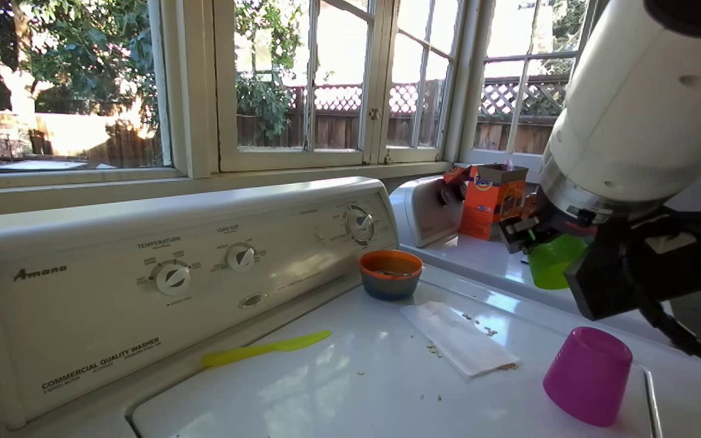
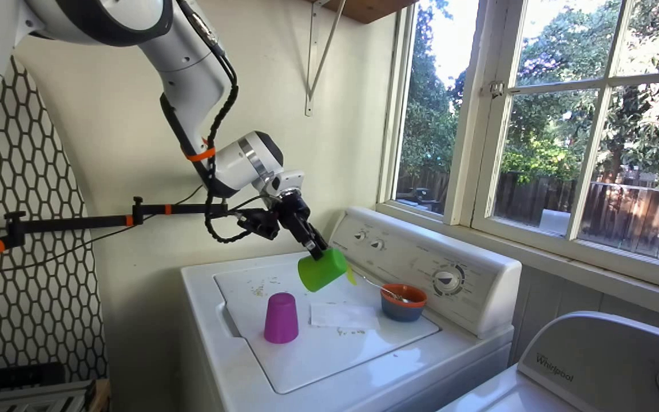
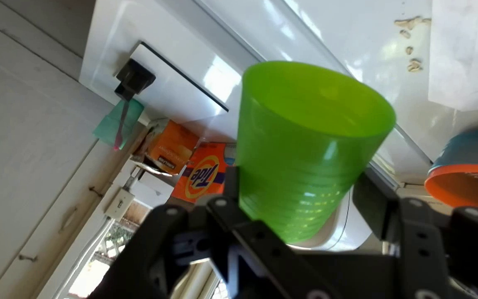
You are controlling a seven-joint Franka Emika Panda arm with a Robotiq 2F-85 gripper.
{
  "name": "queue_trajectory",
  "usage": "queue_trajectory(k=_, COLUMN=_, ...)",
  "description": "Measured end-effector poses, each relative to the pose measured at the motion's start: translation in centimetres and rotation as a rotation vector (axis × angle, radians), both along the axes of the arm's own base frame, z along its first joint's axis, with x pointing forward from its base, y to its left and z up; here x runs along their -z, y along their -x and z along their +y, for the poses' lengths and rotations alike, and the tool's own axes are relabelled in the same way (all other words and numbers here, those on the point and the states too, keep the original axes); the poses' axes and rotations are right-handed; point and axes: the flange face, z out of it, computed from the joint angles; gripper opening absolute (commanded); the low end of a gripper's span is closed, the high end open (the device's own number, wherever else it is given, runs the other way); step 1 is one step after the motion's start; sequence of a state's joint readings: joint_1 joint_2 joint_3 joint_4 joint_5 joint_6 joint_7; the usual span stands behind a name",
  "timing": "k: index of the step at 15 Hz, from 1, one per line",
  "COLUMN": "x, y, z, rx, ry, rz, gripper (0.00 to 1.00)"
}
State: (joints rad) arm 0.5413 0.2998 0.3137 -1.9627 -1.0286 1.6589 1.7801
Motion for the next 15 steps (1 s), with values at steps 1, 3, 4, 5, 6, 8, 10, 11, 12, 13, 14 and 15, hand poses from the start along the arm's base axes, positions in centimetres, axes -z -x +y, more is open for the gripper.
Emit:
queue_trajectory(k=1, x=0.1, y=0.5, z=0.3, rx=-0.002, ry=0.023, rz=-0.006, gripper=0.45)
queue_trajectory(k=3, x=0.5, y=1.4, z=0.8, rx=-0.002, ry=0.062, rz=-0.019, gripper=0.45)
queue_trajectory(k=4, x=0.7, y=1.9, z=1.1, rx=-0.001, ry=0.079, rz=-0.022, gripper=0.45)
queue_trajectory(k=5, x=1.0, y=2.3, z=1.3, rx=0.001, ry=0.088, rz=-0.024, gripper=0.45)
queue_trajectory(k=6, x=1.3, y=2.6, z=1.4, rx=0.005, ry=0.099, rz=-0.027, gripper=0.45)
queue_trajectory(k=8, x=1.8, y=3.0, z=1.6, rx=0.010, ry=0.116, rz=-0.037, gripper=0.45)
queue_trajectory(k=10, x=2.2, y=3.4, z=1.8, rx=0.011, ry=0.127, rz=-0.052, gripper=0.45)
queue_trajectory(k=11, x=2.4, y=3.5, z=2.0, rx=0.008, ry=0.129, rz=-0.060, gripper=0.45)
queue_trajectory(k=12, x=2.6, y=3.6, z=2.1, rx=0.006, ry=0.129, rz=-0.070, gripper=0.45)
queue_trajectory(k=13, x=2.8, y=3.7, z=2.2, rx=0.004, ry=0.128, rz=-0.080, gripper=0.45)
queue_trajectory(k=14, x=3.0, y=3.7, z=2.3, rx=0.002, ry=0.127, rz=-0.089, gripper=0.45)
queue_trajectory(k=15, x=3.2, y=3.8, z=2.4, rx=0.001, ry=0.126, rz=-0.097, gripper=0.45)
